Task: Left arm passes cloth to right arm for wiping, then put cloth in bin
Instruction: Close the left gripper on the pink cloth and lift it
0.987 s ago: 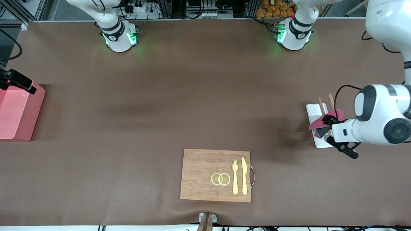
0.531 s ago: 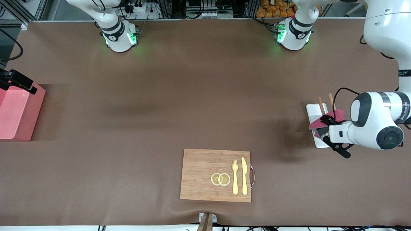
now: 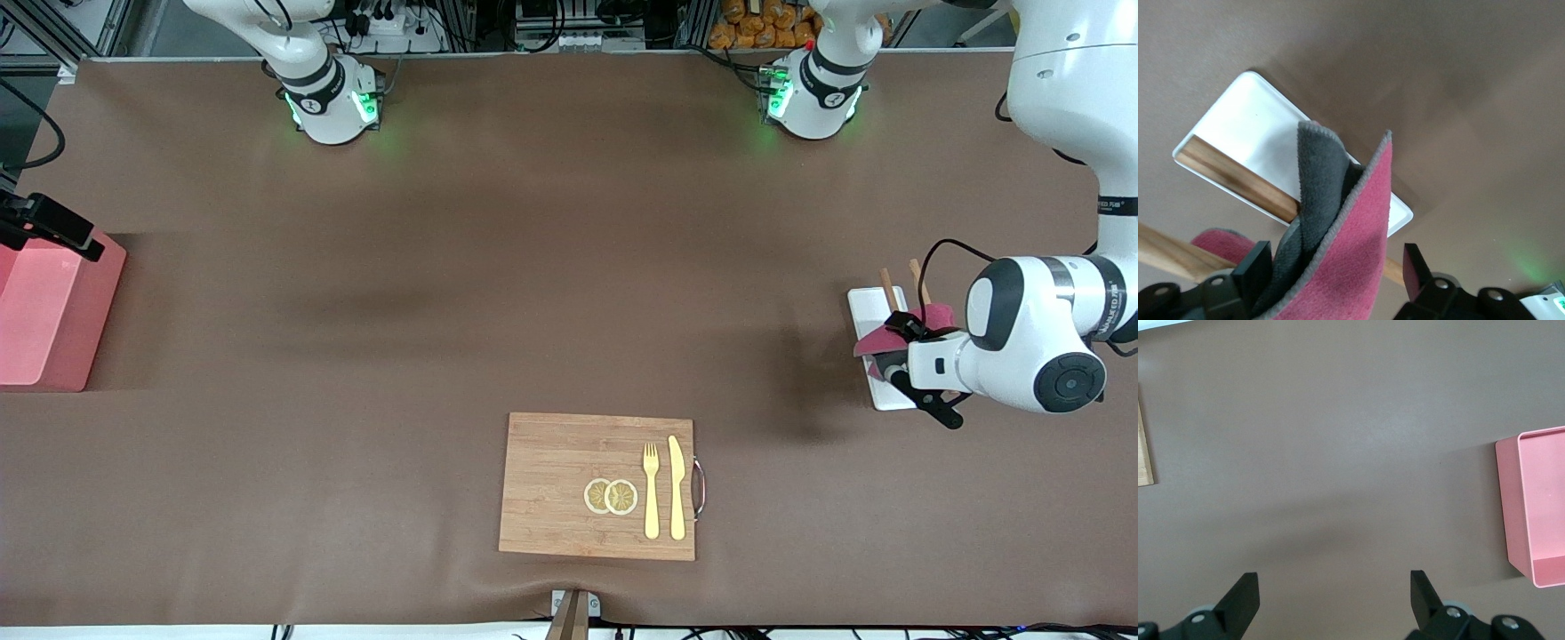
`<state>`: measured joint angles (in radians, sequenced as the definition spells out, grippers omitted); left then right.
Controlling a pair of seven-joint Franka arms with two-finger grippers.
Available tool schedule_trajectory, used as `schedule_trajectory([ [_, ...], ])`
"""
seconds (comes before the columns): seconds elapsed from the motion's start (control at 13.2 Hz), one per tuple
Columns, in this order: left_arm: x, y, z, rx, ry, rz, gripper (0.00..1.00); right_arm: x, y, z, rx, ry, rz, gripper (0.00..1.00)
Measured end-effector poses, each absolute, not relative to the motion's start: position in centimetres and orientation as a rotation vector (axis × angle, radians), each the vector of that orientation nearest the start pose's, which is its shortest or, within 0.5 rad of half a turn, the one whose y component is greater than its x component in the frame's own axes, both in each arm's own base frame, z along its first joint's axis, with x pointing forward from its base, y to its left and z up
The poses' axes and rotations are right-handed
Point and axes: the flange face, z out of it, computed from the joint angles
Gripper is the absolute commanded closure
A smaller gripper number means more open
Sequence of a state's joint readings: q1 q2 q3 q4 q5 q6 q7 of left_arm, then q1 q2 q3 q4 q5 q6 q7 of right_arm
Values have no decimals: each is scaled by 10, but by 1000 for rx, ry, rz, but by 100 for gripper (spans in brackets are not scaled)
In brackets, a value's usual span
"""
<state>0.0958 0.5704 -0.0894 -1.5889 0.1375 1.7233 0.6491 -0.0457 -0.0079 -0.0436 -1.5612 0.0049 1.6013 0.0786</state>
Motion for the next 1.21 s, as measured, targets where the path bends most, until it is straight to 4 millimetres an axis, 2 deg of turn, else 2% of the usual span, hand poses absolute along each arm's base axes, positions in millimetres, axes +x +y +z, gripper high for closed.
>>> schedule_trajectory([
  [0.15, 638, 24, 276, -2946, 1057, 706, 43, 553, -49, 636, -3125, 263, -75, 0],
  [0.23, 638, 24, 275, -2946, 1057, 715, 60, 553, -49, 636, -3125, 263, -75, 0],
  [0.3, 637, 24, 275, -2946, 1056, 720, 82, 553, -49, 636, -3125, 263, -75, 0],
  [0.38, 637, 24, 275, -2946, 1056, 724, 98, 553, -49, 636, -3125, 263, -75, 0],
  [0.99, 637, 27, 282, -2950, 1036, 728, 100, 553, -49, 635, -3125, 263, -72, 0],
  [1.21, 635, 36, 294, -2965, 976, 728, 100, 553, -49, 635, -3125, 263, -71, 0],
])
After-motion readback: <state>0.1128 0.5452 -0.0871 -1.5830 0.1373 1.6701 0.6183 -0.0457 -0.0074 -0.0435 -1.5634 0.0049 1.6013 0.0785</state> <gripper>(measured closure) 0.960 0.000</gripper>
